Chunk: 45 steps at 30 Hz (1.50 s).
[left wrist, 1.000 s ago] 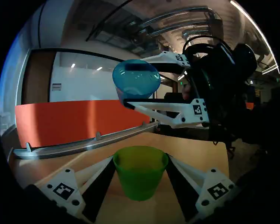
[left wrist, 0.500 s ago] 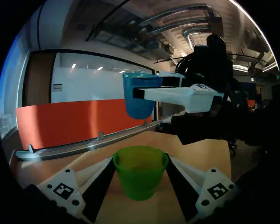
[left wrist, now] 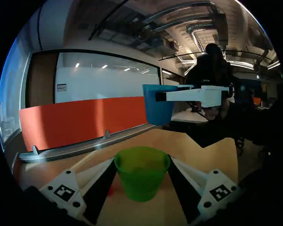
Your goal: Pour water
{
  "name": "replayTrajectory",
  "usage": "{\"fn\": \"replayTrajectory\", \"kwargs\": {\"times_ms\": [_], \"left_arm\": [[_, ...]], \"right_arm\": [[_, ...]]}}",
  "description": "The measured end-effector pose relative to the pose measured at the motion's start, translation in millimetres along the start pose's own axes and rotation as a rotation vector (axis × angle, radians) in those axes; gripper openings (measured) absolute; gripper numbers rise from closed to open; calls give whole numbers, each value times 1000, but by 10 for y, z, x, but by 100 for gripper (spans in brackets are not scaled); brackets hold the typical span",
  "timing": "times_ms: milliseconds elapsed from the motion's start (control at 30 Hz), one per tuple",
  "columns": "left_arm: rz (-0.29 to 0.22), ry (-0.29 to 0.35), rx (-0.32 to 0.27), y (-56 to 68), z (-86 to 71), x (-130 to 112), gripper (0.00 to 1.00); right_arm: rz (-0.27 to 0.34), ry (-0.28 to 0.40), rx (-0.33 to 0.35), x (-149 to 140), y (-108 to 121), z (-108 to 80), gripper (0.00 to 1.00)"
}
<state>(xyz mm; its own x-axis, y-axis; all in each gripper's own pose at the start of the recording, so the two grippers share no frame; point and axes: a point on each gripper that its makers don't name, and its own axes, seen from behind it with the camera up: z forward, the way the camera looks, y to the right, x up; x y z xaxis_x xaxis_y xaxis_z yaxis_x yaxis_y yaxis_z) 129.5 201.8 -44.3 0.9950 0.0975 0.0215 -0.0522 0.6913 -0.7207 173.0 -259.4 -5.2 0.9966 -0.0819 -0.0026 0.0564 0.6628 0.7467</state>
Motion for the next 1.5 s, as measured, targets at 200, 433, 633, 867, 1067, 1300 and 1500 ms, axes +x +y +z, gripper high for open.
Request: {"fn": "replayTrajectory", "kwargs": {"times_ms": [200, 433, 633, 867, 1067, 1300, 1500], "left_arm": [[5, -26, 25, -127, 0, -92, 88], [7, -74, 52, -282, 3, -266, 88], [11, -131, 64, -389, 22, -467, 88], [12, -214, 62, -478, 89, -741, 88], [17, -283, 54, -528, 157, -977, 88], [21, -355, 43, -590, 217, -1235, 88], [26, -411, 31, -629, 263, -1438, 88]], "right_arm": [[27, -28, -6, -217, 83, -89, 90], [59, -76, 0, -571, 108, -189, 90], [69, -126, 9, -907, 111, -258, 90], [93, -192, 37, -1294, 85, -322, 90], [101, -252, 51, -1633, 90, -364, 90], [108, -328, 69, -2019, 107, -413, 91], [103, -385, 92, -2281, 69, -445, 91]]}}
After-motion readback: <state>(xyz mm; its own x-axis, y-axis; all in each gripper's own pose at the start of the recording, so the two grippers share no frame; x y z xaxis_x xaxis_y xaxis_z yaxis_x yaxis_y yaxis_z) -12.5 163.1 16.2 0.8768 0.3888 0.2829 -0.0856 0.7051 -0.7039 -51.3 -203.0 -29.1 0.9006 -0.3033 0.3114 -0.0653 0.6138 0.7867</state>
